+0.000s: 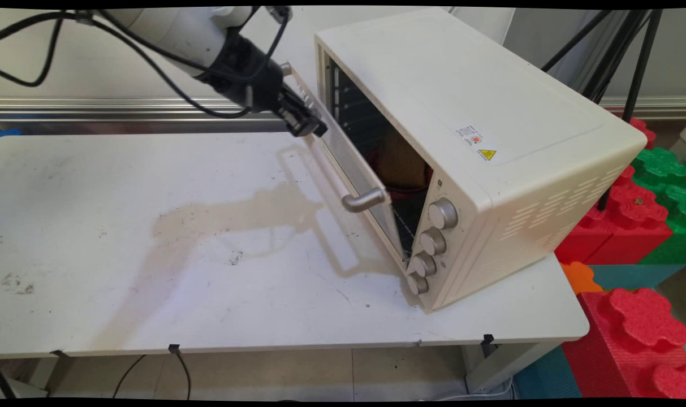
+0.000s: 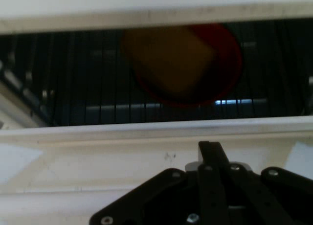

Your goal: Open the oven

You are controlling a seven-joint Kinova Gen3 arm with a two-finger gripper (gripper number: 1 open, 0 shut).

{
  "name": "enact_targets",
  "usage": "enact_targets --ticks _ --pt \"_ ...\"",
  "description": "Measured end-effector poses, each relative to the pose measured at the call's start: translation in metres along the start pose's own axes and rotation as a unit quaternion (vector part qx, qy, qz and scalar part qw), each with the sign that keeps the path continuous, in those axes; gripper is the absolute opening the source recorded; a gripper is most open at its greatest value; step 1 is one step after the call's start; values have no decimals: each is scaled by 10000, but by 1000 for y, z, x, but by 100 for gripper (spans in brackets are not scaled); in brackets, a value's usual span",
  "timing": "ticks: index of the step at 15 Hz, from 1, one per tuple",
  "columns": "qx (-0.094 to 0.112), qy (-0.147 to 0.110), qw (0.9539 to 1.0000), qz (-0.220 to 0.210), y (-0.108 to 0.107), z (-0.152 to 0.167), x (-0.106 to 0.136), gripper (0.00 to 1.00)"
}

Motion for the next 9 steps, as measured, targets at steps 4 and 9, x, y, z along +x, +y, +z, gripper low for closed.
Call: enact_targets --ticks 4,9 --pt "-6 -167 9999 -18 -1 -7 -15 0" --pt "-6 -349 9994 -46 0 -11 -32 0"
